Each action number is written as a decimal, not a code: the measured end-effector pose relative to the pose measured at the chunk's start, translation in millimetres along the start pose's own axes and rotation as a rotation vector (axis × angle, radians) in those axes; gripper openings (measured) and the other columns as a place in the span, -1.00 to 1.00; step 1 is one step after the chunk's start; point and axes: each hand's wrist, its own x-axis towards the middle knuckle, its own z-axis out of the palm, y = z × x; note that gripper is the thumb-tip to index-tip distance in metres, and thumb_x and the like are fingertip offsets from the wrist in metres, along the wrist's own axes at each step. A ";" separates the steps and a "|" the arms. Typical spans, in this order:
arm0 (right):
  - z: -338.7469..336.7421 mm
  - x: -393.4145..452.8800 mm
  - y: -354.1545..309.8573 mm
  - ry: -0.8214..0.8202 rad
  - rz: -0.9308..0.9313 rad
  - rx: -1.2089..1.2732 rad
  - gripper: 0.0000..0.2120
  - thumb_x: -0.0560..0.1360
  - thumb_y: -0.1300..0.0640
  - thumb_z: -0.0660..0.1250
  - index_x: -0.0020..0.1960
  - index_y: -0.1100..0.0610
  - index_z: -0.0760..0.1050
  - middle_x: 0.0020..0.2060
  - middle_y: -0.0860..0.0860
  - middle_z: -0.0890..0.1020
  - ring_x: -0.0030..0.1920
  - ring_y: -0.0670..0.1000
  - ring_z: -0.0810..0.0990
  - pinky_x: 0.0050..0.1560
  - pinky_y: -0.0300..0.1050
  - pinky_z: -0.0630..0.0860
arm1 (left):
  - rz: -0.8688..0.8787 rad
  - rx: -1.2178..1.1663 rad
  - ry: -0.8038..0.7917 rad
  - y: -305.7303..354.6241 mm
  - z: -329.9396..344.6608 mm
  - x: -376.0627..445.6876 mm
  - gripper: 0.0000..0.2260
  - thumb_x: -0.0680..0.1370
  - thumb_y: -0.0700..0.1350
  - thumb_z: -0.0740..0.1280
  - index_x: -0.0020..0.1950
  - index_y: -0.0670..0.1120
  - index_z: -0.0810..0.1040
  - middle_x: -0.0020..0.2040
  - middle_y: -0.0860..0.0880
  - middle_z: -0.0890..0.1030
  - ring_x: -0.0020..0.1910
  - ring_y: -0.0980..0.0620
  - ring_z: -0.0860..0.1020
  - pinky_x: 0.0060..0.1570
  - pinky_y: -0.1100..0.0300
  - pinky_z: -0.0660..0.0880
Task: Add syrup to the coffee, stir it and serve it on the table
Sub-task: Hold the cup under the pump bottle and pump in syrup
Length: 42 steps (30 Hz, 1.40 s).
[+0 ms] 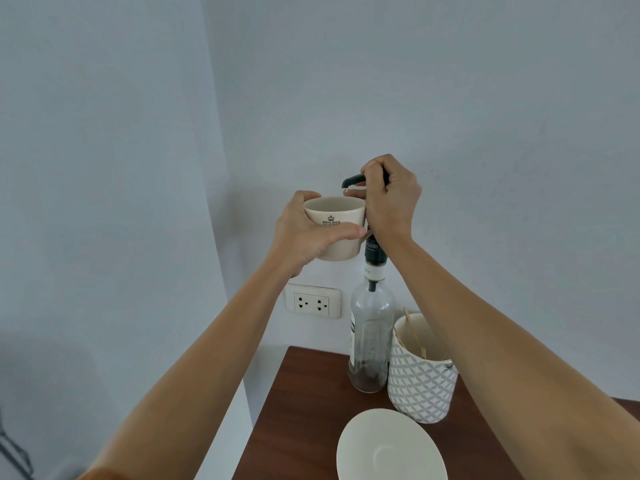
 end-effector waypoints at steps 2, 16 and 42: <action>0.1 0.4 1.0 0.003 0.000 -0.007 -0.80 0.52 0.28 0.21 -0.27 0.22 0.49 -0.43 0.00 0.58 -0.39 0.02 0.74 -0.46 -0.23 0.55 | -0.001 0.000 -0.001 -0.4 -0.3 0.4 -0.06 -0.09 0.23 0.56 0.27 0.05 0.45 0.15 0.05 0.60 0.10 0.03 0.62 -0.14 0.20 0.53; -1.3 0.0 8.6 -0.002 -0.027 -0.103 -0.77 0.53 0.26 0.18 -0.23 0.36 0.47 -0.40 0.13 0.66 -0.43 -0.10 0.71 -0.49 -0.29 0.49 | -0.004 0.000 -0.004 -1.1 -0.9 0.3 -0.02 -0.10 0.23 0.57 0.30 0.02 0.46 0.17 0.03 0.61 0.12 0.00 0.62 -0.11 0.16 0.54; -26.3 -31.6 -18.9 0.011 0.077 -0.282 -0.68 0.66 -0.01 0.17 0.34 0.12 0.35 0.05 0.12 0.58 0.01 0.02 0.58 0.06 -0.13 0.51 | 0.000 -0.041 -0.024 2.9 -2.7 -8.2 -0.03 -0.08 0.19 0.60 0.31 0.04 0.45 0.20 0.02 0.60 0.18 -0.02 0.62 0.01 0.03 0.64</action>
